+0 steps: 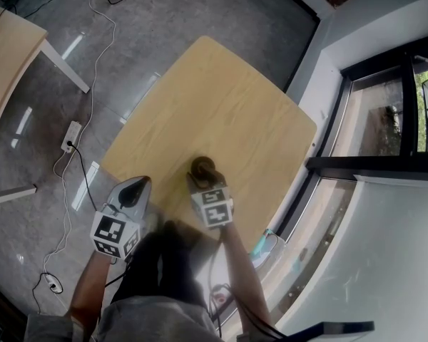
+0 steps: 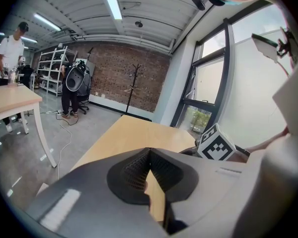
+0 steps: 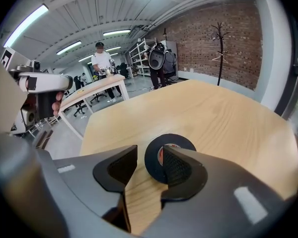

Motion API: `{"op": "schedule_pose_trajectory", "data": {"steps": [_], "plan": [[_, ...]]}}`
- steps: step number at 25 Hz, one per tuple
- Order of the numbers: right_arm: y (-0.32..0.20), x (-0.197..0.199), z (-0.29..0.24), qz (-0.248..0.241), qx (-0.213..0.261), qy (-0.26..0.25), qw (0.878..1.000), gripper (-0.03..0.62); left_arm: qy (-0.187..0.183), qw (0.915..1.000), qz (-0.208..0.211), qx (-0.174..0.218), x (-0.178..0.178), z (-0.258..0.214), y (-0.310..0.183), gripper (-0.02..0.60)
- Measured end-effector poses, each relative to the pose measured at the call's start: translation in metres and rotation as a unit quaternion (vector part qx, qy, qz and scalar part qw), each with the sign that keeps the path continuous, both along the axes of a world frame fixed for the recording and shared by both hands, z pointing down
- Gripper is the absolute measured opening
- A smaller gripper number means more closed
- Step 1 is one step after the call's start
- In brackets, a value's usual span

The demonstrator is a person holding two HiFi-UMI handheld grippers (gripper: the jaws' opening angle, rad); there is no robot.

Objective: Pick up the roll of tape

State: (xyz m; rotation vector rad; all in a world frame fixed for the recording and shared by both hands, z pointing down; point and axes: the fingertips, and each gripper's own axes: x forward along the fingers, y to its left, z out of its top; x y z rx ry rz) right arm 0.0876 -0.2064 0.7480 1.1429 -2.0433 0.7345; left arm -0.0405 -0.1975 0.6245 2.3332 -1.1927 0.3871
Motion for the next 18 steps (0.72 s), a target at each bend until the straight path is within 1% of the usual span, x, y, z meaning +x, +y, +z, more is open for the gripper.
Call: {"op": "schedule_pose_trajectory", "data": {"steps": [6,12,18], "plan": [[-0.0016,-0.0008,0.003,-0.007,-0.017,0.016,1.0,0.16,-0.002,1.0,-0.003,0.0,-0.0029,0.0003,-0.0003,0.0],[-0.0036,0.0004,0.0071,-0.017,-0.032,0.059,0.998,0.145,0.002,0.9999,-0.01,-0.005,-0.0061,0.002,-0.003,0.0],[-0.0046,-0.0002,0.0068,-0.011,-0.03,0.057,0.998,0.132,0.003,0.9999,-0.012,-0.006,-0.0082,0.003,-0.0045,0.0]]}}
